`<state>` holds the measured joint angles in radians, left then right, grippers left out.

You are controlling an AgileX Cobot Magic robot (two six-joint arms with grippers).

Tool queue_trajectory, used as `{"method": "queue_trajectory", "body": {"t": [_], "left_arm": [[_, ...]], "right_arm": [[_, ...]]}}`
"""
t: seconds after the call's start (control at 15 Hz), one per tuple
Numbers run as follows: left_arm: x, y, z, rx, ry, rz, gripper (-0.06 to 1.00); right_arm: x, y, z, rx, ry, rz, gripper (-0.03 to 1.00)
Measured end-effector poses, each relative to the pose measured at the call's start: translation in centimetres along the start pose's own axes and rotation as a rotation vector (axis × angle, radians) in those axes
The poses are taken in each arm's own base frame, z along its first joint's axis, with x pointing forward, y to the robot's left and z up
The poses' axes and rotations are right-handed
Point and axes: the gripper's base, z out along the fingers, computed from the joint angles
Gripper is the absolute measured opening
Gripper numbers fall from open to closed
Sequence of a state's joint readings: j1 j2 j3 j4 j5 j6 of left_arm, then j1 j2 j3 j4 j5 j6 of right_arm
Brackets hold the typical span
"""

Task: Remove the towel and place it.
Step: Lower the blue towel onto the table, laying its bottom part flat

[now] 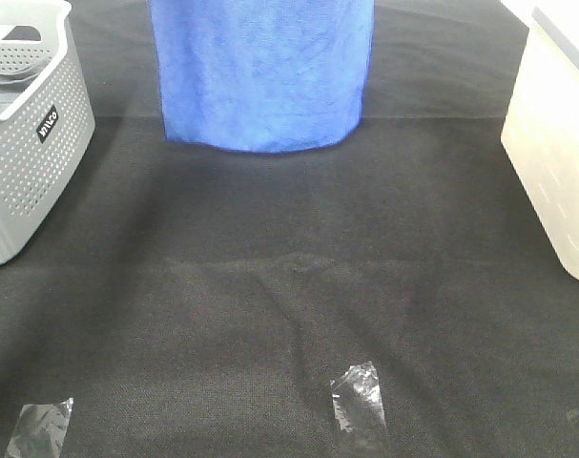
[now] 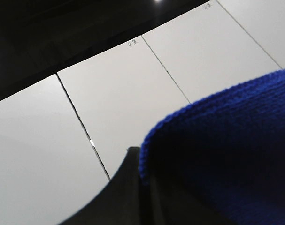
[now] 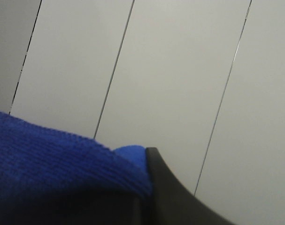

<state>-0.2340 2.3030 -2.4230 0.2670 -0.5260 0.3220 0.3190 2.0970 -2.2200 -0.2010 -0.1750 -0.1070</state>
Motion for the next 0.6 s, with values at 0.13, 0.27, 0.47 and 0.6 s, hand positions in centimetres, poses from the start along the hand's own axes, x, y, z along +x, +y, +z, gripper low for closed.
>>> {"method": "queue_trajectory", "body": {"t": [0.13, 0.27, 0.47, 0.6], "left_arm": [[1.0, -0.3, -0.1, -0.002, 0.001, 0.005, 0.00], [2.7, -1.0, -0.2, -0.007, 0.003, 0.009, 0.00], [4.5, -1.5, -0.4, -0.015, 0.015, 0.017, 0.00], [5.0, -1.6, -0.5, -0.013, 0.029, 0.007, 0.00]], "right_arm": [[1.6, 0.6, 0.4, -0.007, 0.001, 0.001, 0.03], [3.0, 0.7, 0.7, -0.008, 0.015, -0.007, 0.03], [4.1, -0.4, 1.2, 0.019, 0.009, -0.015, 0.03], [4.5, -0.7, 1.2, 0.025, 0.023, -0.014, 0.03]]}}
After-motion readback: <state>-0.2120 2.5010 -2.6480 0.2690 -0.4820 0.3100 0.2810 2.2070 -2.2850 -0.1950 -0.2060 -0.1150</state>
